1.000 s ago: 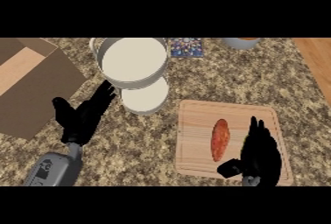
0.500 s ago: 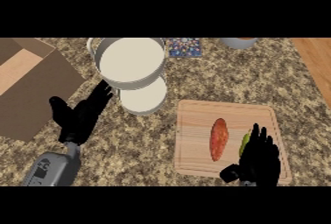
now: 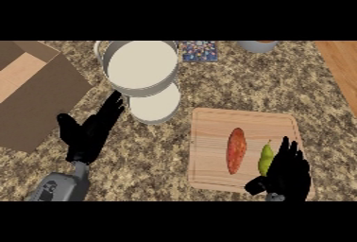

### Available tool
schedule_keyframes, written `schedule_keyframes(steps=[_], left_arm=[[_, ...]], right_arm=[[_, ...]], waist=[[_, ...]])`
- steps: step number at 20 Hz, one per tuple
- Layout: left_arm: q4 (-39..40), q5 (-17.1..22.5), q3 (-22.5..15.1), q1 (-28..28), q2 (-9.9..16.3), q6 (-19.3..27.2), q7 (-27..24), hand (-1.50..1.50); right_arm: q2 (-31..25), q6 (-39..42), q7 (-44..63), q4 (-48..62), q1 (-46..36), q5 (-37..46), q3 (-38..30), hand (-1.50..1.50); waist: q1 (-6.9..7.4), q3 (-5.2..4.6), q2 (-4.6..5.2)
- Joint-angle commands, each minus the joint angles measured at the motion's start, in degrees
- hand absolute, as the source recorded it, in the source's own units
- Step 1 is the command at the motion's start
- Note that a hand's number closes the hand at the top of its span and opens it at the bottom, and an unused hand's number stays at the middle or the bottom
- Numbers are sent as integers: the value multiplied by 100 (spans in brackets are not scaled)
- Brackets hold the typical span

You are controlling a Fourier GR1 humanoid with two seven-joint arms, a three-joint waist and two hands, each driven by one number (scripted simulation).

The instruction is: Pick the pear from the cutting board and place it in the tiered basket

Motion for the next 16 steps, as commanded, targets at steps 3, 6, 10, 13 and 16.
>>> schedule_keyframes(steps=[3,6,10,13,16], left_arm=[[285,-64,234,-122,-101,-211,-122,0],[-178,70,332,-60,119,-330,326,0],[190,-251,208,-280,-247,-152,129,0],[-132,-154,363,170,-115,-386,61,0],[107,-333,358,-164,-298,-222,170,0]], right_arm=[[52,-80,493,107,-170,-106,-131,-150],[-38,-173,80,89,-13,-234,-569,-150],[52,-823,-60,1124,-441,-226,-713,-150],[-29,-1164,-564,1363,-118,-314,-906,-150],[-12,-1385,-742,1685,-213,-396,-1092,-150]], waist=[[-12,-1,3],[-8,0,-2],[-7,1,7],[8,1,2],[-4,1,6]])
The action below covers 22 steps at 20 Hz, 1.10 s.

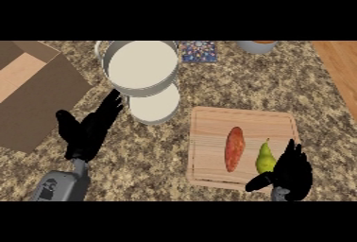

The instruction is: Pick the pear from the cutting board and place it in the tiered basket

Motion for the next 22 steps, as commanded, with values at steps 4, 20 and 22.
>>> schedule_keyframes(steps=[4,20,22], left_arm=[[-389,-75,97,-21,-106,-51,342,0],[157,-379,65,-202,-351,-3,111,0],[196,-284,109,-59,-313,-136,-87,0]], right_arm=[[26,-473,59,766,-239,-20,10,-150],[-197,-473,-1188,839,-487,-221,423,150],[-288,33,-1687,592,-537,-88,1109,150]], waist=[[18,48,38],[4,47,48],[65,41,49]])
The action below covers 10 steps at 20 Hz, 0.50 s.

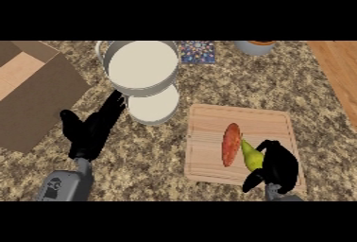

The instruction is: Pick the pear from the cutting board and place it in the tiered basket

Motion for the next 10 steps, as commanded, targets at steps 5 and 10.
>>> schedule_keyframes(steps=[5,10], left_arm=[[9,-49,-39,76,9,-85,-144,0],[-278,54,107,143,97,-61,214,0]], right_arm=[[-340,1049,-1958,48,-493,-347,1148,150],[-294,1640,-1732,-1831,-95,-761,1181,150]], waist=[[128,147,94],[-12,143,51]])
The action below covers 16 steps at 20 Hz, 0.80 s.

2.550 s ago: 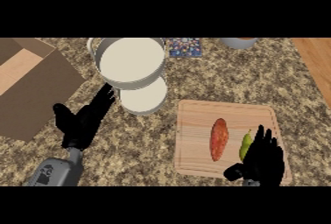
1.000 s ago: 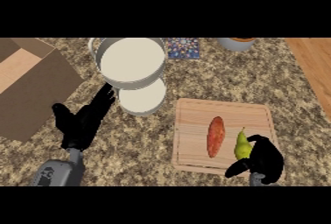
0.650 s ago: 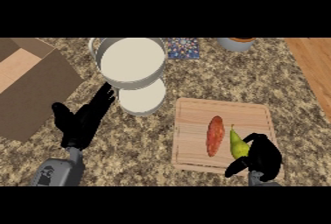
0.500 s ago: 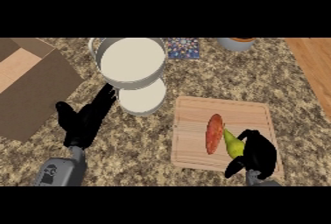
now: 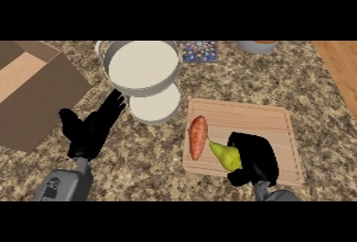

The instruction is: Pick the pear from the cutting board and place it in the tiered basket

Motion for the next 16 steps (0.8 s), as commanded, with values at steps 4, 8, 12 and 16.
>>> schedule_keyframes(steps=[4,8,12,16], left_arm=[[163,-94,37,254,-4,-69,-389,0],[-49,-19,72,152,-5,-72,-120,0],[-13,-11,135,223,46,-133,-120,0],[329,-100,109,-341,-228,78,12,0]], right_arm=[[264,571,258,-2184,313,-830,-107,150],[389,799,678,-3341,226,-694,125,150],[288,1463,982,-4324,-321,-968,-193,150],[616,2096,1990,-4459,-1791,-1055,-343,150]], waist=[[-106,39,1],[-64,42,2],[-45,42,13],[-24,38,27]])
